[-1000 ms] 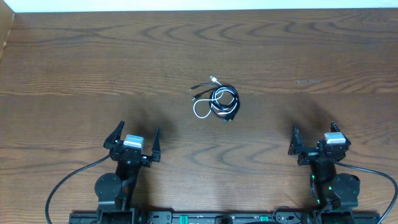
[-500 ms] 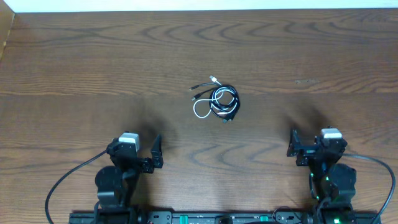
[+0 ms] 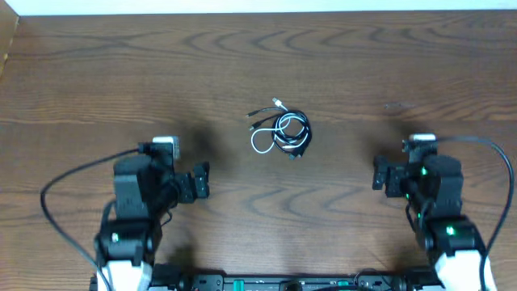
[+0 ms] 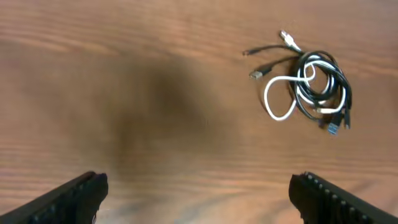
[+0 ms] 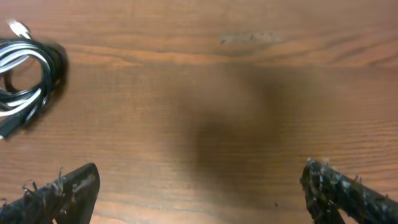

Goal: Untangle cables
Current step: 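Move both grippers forward toward the black and white cable bundle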

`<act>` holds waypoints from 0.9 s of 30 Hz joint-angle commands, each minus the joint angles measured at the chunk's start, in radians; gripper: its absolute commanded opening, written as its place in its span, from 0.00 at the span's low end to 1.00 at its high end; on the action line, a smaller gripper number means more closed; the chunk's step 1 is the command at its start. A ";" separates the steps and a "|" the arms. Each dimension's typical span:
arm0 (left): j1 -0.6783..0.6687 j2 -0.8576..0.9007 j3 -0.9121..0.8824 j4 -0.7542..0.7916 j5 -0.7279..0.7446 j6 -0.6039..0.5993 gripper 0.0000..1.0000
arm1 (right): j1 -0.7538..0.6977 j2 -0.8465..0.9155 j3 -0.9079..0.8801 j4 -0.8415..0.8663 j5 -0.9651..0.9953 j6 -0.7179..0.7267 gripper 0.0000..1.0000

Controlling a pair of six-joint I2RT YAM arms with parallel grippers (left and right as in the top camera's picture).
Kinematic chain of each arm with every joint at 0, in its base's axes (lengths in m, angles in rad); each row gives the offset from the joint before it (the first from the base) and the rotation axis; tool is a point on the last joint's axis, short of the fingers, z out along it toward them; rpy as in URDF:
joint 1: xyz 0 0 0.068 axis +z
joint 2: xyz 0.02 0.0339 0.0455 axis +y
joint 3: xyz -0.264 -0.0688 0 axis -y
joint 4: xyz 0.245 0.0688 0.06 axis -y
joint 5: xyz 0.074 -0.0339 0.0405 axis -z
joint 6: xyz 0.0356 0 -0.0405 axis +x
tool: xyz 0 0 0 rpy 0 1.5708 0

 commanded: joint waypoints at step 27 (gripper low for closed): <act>-0.073 0.447 0.463 -0.152 0.091 -0.046 0.98 | -0.003 0.249 0.312 -0.262 -0.267 -0.032 0.99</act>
